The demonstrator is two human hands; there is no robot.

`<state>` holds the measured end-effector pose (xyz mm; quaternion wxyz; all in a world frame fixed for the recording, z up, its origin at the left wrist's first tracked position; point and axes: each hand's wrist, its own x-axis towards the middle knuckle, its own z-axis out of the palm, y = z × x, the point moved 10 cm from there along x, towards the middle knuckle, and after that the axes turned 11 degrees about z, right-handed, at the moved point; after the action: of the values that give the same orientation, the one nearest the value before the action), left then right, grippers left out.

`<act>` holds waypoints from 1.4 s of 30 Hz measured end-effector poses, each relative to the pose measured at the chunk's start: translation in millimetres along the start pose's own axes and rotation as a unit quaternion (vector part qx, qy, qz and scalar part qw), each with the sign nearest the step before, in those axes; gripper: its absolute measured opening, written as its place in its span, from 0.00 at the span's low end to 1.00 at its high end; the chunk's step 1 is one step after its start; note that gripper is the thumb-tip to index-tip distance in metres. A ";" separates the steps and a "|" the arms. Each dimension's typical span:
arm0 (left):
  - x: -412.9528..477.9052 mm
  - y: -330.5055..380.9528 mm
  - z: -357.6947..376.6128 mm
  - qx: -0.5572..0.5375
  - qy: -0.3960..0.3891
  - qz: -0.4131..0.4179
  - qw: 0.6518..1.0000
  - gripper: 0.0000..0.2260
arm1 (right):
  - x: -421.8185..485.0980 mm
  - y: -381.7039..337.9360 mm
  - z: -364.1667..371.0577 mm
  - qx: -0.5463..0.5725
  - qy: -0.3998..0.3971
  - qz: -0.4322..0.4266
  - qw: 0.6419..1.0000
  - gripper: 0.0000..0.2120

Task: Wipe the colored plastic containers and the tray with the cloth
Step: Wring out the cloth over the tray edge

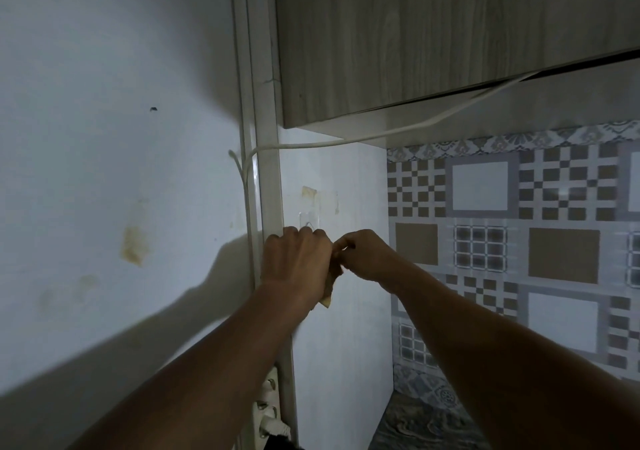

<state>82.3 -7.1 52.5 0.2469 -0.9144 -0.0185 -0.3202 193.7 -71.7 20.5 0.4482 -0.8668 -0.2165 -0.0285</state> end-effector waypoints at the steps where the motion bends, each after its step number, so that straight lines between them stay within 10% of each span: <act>1: 0.0 -1.2 -1.7 -0.010 0.011 -0.005 1.000 0.16 | -0.7 -3.0 -5.8 0.001 0.008 -0.006 1.000 0.07; 14: -1.5 -19.6 -17.0 -0.217 0.114 -0.043 0.969 0.27 | -25.4 -41.8 -44.2 0.123 0.031 -0.040 0.991 0.08; 25: -9.8 -25.2 -13.7 -0.159 0.056 -0.060 0.984 0.10 | -47.1 -25.3 -5.7 0.290 -0.077 0.073 0.951 0.12; 42: -18.9 -34.9 0.3 -0.421 0.161 -0.071 0.890 0.22 | -52.1 -22.4 -55.5 0.322 0.013 0.082 0.943 0.10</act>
<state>60.8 26.0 56.5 -0.1845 -0.8649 0.0935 -0.4573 145.7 -122.4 58.1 0.7074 -0.6902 -0.1367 0.0681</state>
